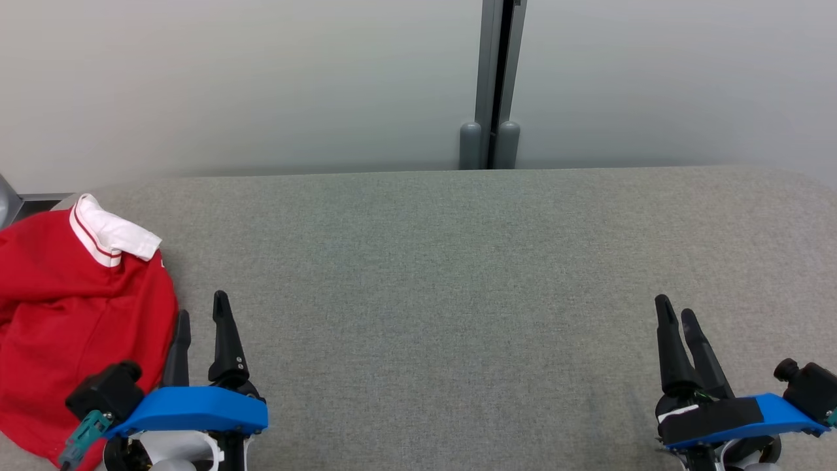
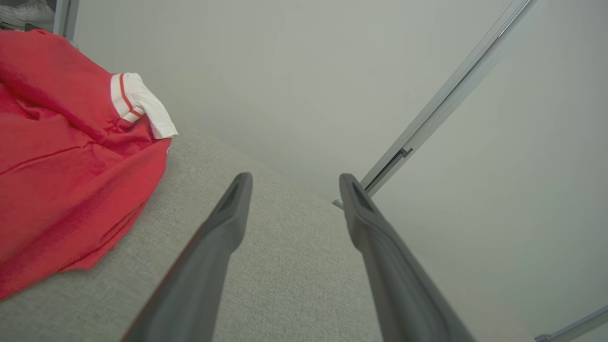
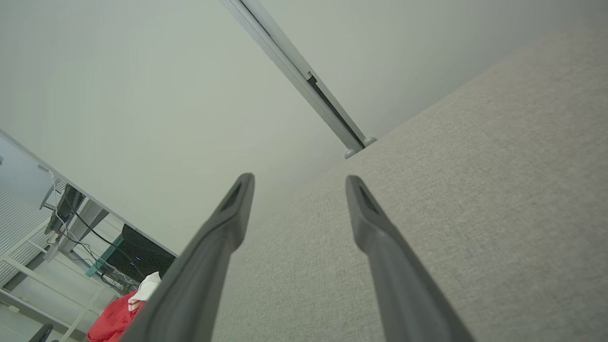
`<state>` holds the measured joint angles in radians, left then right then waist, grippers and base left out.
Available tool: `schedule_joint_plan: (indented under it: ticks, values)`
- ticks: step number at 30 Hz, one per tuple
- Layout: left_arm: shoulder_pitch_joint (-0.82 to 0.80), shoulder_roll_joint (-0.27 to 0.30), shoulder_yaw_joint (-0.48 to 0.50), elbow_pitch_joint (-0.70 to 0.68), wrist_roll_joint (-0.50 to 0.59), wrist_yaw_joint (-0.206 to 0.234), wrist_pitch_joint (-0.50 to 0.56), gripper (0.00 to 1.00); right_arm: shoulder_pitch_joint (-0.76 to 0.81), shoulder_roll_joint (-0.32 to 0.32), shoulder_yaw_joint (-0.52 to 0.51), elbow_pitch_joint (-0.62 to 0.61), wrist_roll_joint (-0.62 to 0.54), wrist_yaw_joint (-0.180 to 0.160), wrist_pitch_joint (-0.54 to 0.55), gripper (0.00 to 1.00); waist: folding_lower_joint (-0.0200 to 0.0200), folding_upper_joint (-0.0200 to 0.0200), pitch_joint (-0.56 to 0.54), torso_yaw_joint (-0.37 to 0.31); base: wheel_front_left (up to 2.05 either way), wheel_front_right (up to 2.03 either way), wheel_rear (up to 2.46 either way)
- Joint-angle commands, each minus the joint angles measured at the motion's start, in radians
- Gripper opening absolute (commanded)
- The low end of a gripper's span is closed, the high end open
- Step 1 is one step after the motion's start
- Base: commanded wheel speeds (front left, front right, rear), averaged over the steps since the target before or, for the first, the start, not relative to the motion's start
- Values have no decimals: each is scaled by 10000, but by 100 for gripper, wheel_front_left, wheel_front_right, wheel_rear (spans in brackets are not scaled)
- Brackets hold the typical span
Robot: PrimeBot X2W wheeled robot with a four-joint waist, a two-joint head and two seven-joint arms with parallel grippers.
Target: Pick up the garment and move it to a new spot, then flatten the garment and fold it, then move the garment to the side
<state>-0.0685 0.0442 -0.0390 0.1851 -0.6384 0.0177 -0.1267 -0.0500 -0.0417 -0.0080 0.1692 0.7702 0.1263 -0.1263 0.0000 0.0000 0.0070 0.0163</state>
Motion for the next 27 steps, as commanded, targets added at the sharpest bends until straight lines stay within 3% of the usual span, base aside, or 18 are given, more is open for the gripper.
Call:
schedule_joint_plan:
  ticks: [1,27]
  values:
    - [-251,69,-2,-68,298,43,-107,100,78,-79,20,-131,-282,49,-107,100,0,0,4,3,0,0,0]
    - [-254,78,-325,339,3283,337,-743,100,246,-102,197,-93,-3126,47,-748,100,0,0,-48,140,0,0,0]
